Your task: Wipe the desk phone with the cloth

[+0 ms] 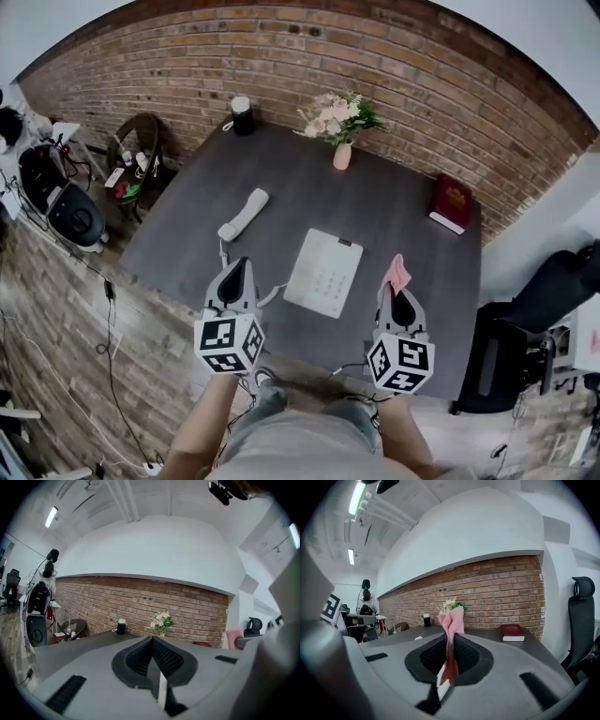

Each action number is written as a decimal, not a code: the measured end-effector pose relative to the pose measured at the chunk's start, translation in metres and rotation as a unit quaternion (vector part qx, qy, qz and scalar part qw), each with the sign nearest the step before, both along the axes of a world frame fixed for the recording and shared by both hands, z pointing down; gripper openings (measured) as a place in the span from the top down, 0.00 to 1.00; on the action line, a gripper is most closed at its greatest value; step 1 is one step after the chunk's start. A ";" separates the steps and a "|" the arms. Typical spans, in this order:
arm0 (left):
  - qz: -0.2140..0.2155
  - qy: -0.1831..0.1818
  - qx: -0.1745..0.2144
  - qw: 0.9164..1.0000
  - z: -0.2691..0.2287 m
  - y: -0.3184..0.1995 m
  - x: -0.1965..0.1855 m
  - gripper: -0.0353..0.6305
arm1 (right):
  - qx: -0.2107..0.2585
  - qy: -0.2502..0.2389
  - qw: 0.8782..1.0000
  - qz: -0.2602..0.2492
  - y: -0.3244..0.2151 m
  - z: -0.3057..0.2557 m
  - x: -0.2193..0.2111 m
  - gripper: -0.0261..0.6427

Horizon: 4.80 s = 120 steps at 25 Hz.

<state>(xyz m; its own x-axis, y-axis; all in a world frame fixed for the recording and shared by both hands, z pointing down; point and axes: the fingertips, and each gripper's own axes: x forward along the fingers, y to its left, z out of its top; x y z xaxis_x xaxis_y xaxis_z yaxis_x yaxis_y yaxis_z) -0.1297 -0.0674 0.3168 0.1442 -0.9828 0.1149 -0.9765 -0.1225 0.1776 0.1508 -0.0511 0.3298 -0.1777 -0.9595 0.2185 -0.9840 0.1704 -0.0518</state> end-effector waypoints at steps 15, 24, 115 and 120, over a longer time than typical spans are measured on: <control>0.072 0.009 -0.017 0.997 0.021 -0.050 -0.037 0.94 | -0.011 0.023 0.997 0.072 -0.015 0.010 -0.032 0.93; 0.093 -0.002 -0.036 0.995 0.035 -0.062 -0.019 0.94 | -0.021 0.031 0.996 0.082 -0.026 0.016 -0.018 0.93; -0.044 0.003 -0.124 0.991 0.147 -0.052 -0.110 0.94 | -0.254 0.474 0.788 -0.299 -0.148 0.184 -0.147 0.93; -0.040 0.002 -0.125 0.991 0.147 -0.050 -0.109 0.94 | -0.258 0.473 0.787 -0.300 -0.141 0.185 -0.146 0.93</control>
<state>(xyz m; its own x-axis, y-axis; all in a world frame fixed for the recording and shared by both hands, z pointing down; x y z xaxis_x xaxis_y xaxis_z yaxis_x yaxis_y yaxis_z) -0.2385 -0.1172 0.4640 0.0673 -0.9321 0.3559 -0.9805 0.0041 0.1962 0.0045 -0.1926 0.5152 -0.0887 -0.5060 0.8580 -0.3739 0.8153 0.4422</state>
